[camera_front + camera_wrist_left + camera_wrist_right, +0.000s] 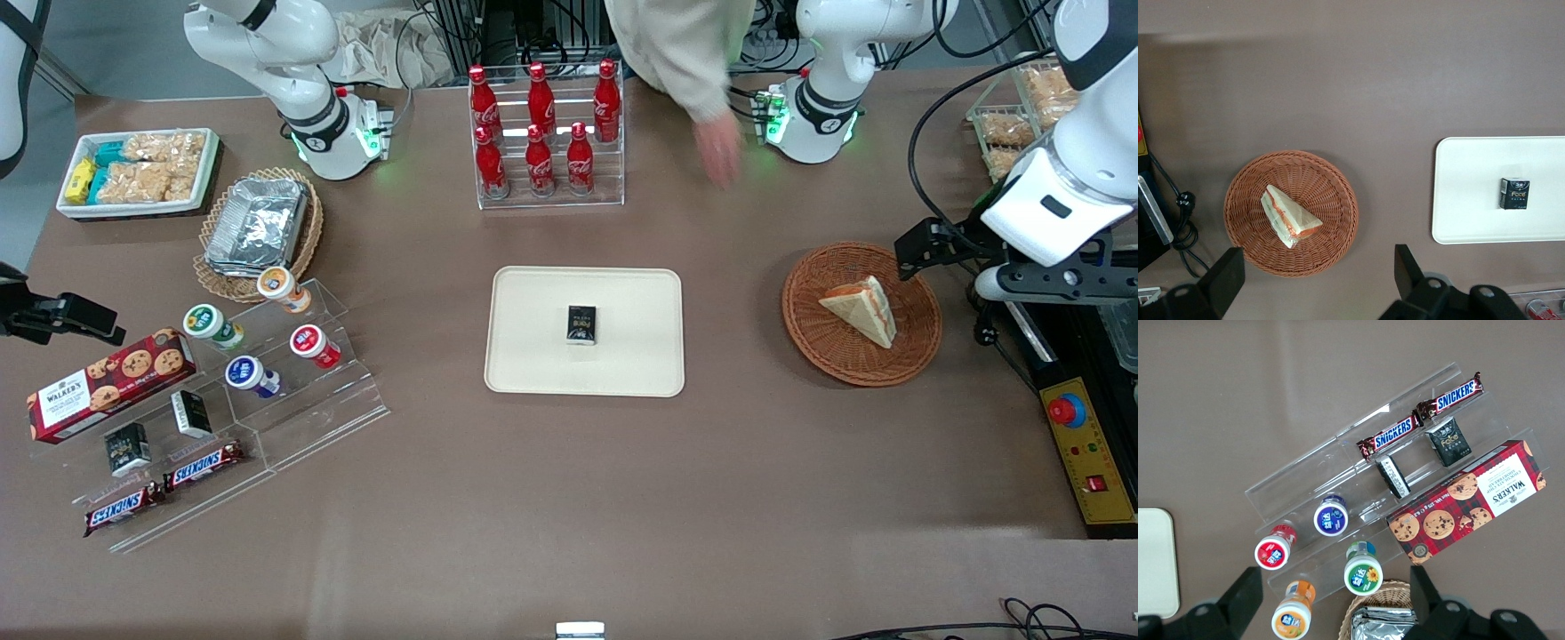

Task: Place sandwich from basket to tray
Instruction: 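Move the open left gripper over the sandwich in the wicker basket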

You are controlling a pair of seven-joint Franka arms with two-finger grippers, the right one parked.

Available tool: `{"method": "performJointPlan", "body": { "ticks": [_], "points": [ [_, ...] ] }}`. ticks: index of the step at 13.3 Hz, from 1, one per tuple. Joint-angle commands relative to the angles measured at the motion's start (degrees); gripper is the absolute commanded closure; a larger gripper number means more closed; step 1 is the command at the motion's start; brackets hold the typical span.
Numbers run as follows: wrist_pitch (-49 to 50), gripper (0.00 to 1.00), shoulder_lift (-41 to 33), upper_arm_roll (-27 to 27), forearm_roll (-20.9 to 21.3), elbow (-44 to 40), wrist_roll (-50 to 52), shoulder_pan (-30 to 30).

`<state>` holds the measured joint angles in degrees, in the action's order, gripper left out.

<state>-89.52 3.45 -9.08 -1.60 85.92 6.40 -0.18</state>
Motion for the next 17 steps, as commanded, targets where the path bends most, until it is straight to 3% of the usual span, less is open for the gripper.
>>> {"method": "performJointPlan", "body": {
  "ticks": [1,7,10,17],
  "points": [
    [0.57,0.0,-1.34,-0.33,0.73,0.65,1.42,0.36],
    [5.83,0.0,-1.51,0.64,-0.06,0.56,3.34,1.85],
    [7.17,0.0,-2.74,0.81,0.02,2.75,22.29,2.73],
    [-2.75,0.0,-22.33,3.1,0.72,30.33,28.4,2.91]
  ]
}}
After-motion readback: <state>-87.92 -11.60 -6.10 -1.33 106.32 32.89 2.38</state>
